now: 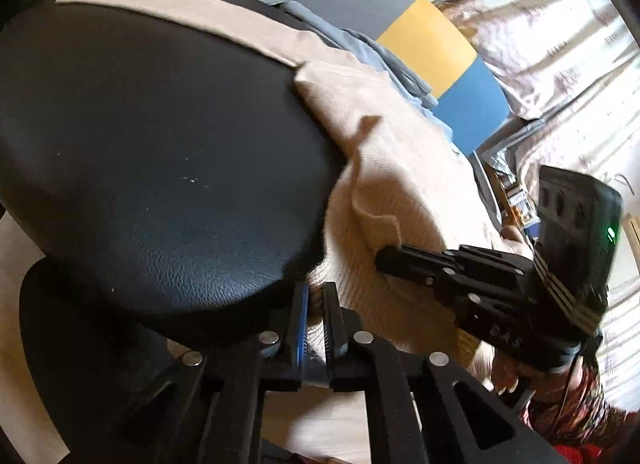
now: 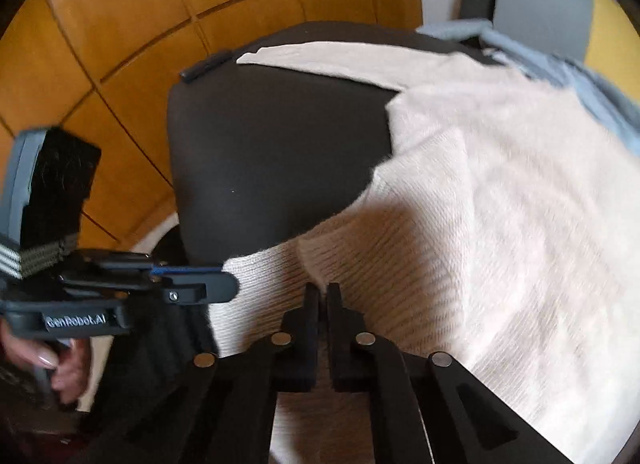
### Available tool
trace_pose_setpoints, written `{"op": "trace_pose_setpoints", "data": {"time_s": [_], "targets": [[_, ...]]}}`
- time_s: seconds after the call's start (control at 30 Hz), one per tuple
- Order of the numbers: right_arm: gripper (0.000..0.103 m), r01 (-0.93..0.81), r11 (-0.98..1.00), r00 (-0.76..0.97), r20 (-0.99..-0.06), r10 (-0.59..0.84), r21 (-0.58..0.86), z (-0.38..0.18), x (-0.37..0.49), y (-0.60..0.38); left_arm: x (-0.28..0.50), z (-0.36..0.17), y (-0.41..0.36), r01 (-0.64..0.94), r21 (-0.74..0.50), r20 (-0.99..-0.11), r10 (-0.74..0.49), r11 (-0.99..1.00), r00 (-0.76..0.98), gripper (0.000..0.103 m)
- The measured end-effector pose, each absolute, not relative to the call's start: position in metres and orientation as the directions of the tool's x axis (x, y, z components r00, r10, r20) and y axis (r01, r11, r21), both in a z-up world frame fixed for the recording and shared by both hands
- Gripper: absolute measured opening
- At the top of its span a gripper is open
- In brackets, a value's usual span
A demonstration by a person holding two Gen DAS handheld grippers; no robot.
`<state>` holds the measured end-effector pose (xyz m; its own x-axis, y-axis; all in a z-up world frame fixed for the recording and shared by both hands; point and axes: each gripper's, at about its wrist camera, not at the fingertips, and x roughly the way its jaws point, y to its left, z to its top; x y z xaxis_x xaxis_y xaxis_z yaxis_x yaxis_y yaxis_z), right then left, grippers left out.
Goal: Fold clothes
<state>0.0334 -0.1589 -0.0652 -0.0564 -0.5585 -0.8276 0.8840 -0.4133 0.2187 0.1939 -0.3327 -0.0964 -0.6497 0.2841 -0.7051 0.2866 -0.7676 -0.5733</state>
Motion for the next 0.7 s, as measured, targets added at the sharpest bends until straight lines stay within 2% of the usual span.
{"op": "trace_pose_setpoints", "data": {"time_s": [0.33,0.5,0.63,0.7], "targets": [[0.003,0.815,-0.259,0.25,-0.717,-0.651,0.519,-0.056,0.049,-0.179,0.237,-0.076,-0.353,0.326,-0.568,-0.71,0.249,-0.756,-0.659,0.004],[0.003,0.823,-0.203,0.321,-0.73,-0.604,0.53,-0.072,0.07,-0.203,0.255,-0.077,-0.364,0.378,-0.559,-0.741,0.239,-0.738,-0.628,0.005],[0.009,0.865,-0.19,0.306,-0.789,-0.534,0.464,-0.085,0.084,-0.209,0.256,-0.103,-0.366,0.453,-0.55,-0.799,0.284,-0.701,-0.53,0.006],[0.012,0.866,-0.182,0.281,-0.754,-0.593,0.466,-0.067,0.077,-0.191,0.26,-0.105,-0.375,0.492,-0.54,-0.809,0.258,-0.683,-0.529,0.006]]}}
